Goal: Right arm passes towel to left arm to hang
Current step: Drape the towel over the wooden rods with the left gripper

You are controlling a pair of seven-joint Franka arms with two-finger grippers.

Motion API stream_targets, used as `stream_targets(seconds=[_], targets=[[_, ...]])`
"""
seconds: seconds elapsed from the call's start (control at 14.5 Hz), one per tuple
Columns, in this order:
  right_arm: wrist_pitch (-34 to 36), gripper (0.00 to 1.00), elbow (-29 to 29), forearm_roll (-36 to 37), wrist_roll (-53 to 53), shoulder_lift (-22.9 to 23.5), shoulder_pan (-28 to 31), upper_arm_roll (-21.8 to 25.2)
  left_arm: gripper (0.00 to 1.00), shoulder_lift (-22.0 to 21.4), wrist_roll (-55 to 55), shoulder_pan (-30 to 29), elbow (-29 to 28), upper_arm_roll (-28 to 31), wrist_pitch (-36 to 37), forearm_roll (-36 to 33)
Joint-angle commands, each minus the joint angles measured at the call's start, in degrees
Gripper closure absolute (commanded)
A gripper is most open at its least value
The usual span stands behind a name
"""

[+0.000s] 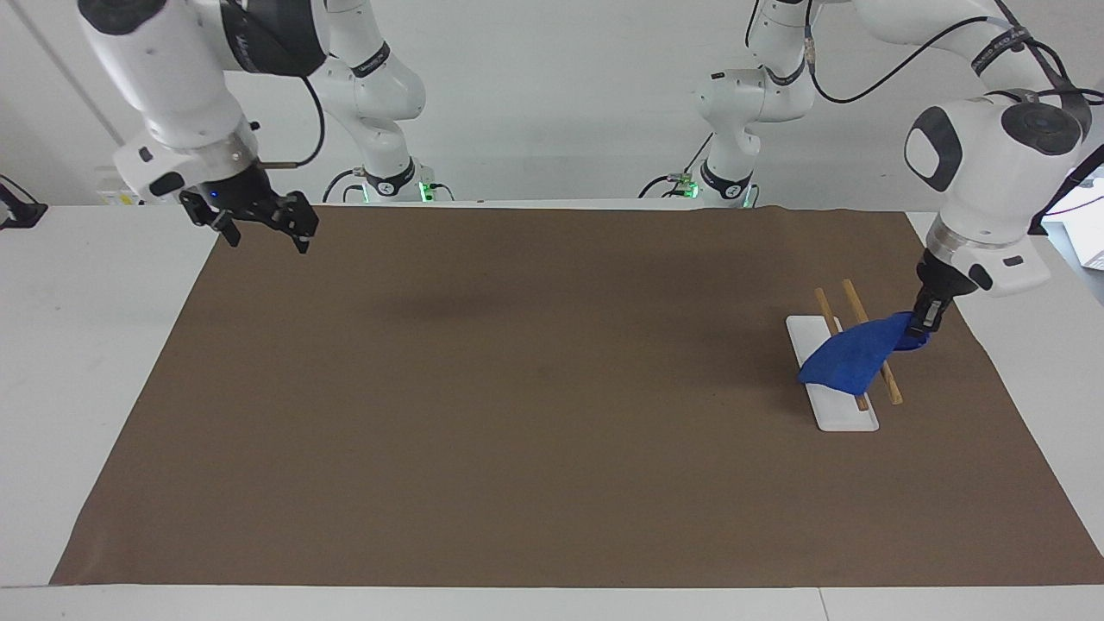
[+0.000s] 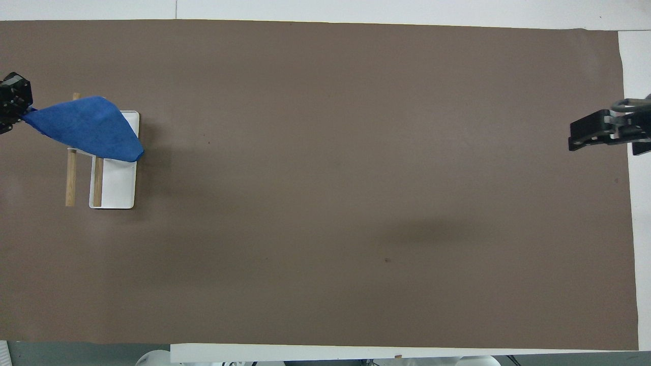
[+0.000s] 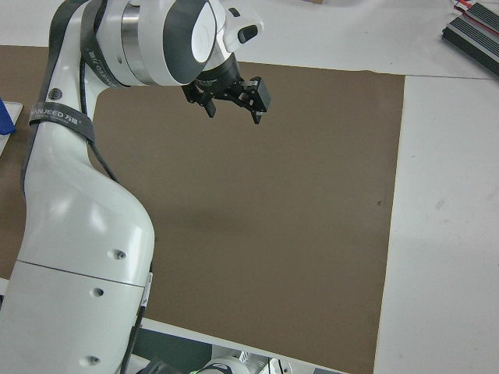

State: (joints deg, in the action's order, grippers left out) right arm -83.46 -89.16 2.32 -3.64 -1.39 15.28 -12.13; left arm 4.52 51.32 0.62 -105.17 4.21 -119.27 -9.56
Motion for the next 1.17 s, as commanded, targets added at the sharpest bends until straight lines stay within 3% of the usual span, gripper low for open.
stream_targets(seconds=[0.0,0.21,0.48,0.62,0.89,1.1], targets=[[2.9,0.0,2.3,-1.1,1.7,0.5,1.6,-0.9,1.0,-2.2,-2.0,-5.5,-3.9,-0.6,-6.6,-1.3],[3.0,0.0,2.4,-1.1,1.8,0.7,0.9,-1.1,0.99,-2.4,-6.1,-7.8,-4.9,-0.6,-6.9,-1.3],[2.6,0.0,2.4,-0.3,3.3,0.6,-0.7,-0.6,0.98,-5.4,-6.1,-7.7,-12.3,-0.6,-11.9,-1.3],[1.7,0.0,1.4,0.1,3.2,0.0,-7.2,5.3,0.98,-7.0,-6.2,-7.0,-16.4,-0.7,-12.8,-1.4],[1.5,0.0,-1.5,0.2,3.3,-1.8,-12.5,12.1,0.96,-6.6,-6.1,-5.8,-17.8,-1.0,-13.6,-1.4],[0.5,0.0,-1.1,0.2,3.7,-1.2,-13.1,12.8,0.96,-5.7,-4.2,-3.6,-15.3,-1.0,-13.6,-1.3]])
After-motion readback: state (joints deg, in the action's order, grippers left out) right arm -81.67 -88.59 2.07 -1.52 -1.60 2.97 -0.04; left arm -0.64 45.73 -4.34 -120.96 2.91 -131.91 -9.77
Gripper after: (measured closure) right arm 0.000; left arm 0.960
